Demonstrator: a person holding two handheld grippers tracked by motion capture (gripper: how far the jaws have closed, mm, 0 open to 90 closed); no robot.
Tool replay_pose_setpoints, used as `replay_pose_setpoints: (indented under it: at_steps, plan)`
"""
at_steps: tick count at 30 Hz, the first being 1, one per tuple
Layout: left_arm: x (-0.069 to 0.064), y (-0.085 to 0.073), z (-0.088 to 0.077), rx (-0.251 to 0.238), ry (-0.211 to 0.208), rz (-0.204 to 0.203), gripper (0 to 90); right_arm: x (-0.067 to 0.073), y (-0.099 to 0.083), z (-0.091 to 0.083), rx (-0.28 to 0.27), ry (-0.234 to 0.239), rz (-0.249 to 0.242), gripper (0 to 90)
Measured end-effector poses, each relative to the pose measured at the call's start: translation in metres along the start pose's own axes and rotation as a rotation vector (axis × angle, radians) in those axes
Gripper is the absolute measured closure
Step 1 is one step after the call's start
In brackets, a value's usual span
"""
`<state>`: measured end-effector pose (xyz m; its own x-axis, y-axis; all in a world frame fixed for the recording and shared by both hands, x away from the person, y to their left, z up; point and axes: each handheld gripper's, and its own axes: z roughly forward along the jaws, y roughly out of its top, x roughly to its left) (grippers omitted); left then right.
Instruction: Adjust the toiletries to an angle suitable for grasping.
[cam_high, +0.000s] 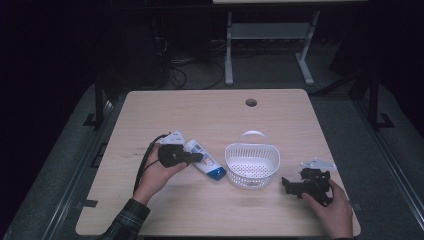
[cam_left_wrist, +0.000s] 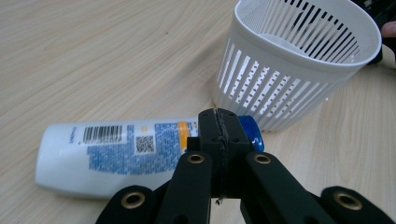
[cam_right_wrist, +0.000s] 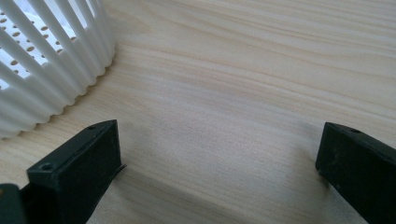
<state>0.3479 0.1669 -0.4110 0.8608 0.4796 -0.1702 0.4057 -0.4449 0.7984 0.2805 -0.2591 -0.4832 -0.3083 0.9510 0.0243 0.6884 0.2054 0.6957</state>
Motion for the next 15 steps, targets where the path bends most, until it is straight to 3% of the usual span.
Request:
replay_pose_setpoints:
  at_steps: [15]
  plan:
    - [-0.002,0.011,0.038,0.026,-0.026,0.017,90.0,0.0,0.0,0.0,0.0,0.0,0.0,0.0]
